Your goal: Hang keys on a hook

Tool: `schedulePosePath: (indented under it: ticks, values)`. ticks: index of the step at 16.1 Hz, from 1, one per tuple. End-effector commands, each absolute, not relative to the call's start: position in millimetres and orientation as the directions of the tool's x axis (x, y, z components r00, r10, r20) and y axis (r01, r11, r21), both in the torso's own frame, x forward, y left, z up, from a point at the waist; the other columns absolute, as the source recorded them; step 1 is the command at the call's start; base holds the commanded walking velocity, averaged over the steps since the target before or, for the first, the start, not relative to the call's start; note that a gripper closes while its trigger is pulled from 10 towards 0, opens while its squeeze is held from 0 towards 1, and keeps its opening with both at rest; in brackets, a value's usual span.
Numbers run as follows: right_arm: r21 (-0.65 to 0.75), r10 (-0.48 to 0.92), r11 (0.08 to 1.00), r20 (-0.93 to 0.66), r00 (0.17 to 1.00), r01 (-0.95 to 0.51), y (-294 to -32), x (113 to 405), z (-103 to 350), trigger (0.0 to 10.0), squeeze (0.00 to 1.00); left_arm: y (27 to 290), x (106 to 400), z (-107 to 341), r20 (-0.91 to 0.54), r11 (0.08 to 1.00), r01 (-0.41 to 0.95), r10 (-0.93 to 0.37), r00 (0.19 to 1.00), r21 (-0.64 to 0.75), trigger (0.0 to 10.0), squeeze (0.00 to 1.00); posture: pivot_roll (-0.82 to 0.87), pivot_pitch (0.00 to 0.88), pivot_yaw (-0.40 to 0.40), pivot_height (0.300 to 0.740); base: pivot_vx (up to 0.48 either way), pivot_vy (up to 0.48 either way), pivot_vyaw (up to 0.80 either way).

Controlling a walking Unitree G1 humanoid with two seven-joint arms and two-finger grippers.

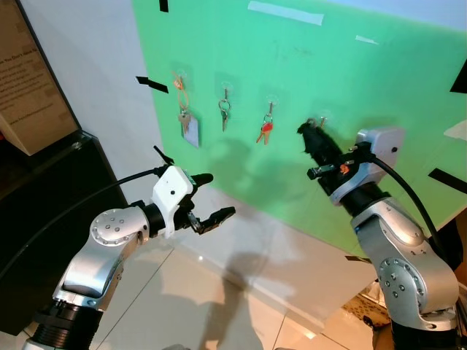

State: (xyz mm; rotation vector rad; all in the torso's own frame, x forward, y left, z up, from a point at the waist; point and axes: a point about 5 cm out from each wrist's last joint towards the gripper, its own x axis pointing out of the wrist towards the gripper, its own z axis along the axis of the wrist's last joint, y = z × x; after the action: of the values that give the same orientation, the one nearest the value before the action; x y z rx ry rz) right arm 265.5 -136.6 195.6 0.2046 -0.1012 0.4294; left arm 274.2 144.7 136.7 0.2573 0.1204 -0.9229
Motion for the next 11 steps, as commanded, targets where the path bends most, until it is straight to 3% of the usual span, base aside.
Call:
schedulePosePath:
  ticks: [1,11]
  values:
    - [0.210,0.422,0.872,0.136,0.896,-0.442,-135.6,262.4,196.6,10.0,0.00,141.1,272.0,140.3,-0.212,0.551,0.816,-0.788,0.577,0.174,10.0,0.54,-0.15,0.000,-0.017,0.740,0.000,0.000,0.00]
    - [0.353,0.389,0.848,0.092,0.917,-0.395,-137.1,268.6,191.6,10.0,0.00,139.6,272.8,141.5,-0.223,0.535,0.827,-0.796,0.562,0.175,10.0,0.54,-0.15,0.000,-0.010,0.740,0.000,0.000,0.00]
